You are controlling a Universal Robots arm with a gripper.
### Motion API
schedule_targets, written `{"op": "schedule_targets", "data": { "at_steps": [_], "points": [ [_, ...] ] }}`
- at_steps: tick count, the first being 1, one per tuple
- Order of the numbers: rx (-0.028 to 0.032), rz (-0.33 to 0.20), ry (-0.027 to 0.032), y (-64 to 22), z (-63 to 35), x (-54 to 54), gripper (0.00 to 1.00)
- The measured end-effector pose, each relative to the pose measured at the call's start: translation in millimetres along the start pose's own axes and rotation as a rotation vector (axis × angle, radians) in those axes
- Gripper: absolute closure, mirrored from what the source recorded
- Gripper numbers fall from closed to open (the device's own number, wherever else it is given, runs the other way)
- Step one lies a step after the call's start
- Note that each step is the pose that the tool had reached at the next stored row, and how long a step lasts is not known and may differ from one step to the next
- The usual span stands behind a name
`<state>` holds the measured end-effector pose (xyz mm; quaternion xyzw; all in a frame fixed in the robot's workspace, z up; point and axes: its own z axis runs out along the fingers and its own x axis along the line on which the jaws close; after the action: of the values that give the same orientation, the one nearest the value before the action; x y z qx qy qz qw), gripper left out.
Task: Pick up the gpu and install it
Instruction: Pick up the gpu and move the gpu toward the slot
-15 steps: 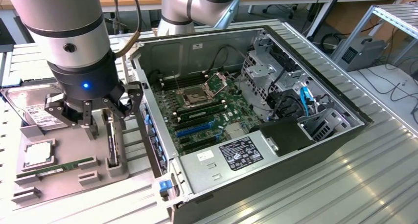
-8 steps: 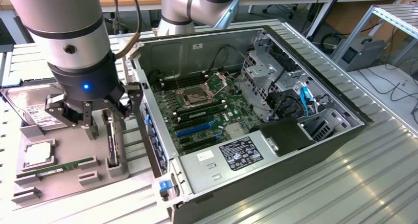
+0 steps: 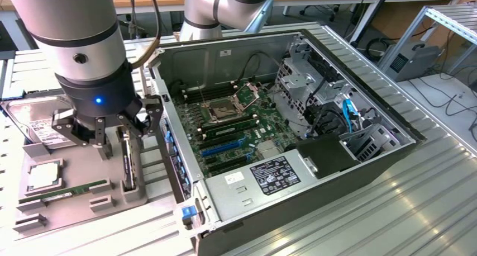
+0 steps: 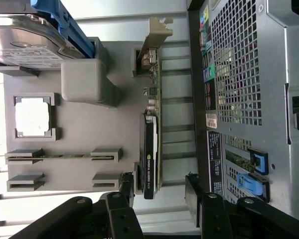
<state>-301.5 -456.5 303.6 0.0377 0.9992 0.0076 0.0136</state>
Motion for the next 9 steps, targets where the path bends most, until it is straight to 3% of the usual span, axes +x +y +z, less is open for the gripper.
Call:
{"op": "schedule_targets", "data": {
  "at_steps": [9],
  "points": [
    [0.0000,0.000,0.0000,0.0,2.8,0.2,0.46]
  ]
}}
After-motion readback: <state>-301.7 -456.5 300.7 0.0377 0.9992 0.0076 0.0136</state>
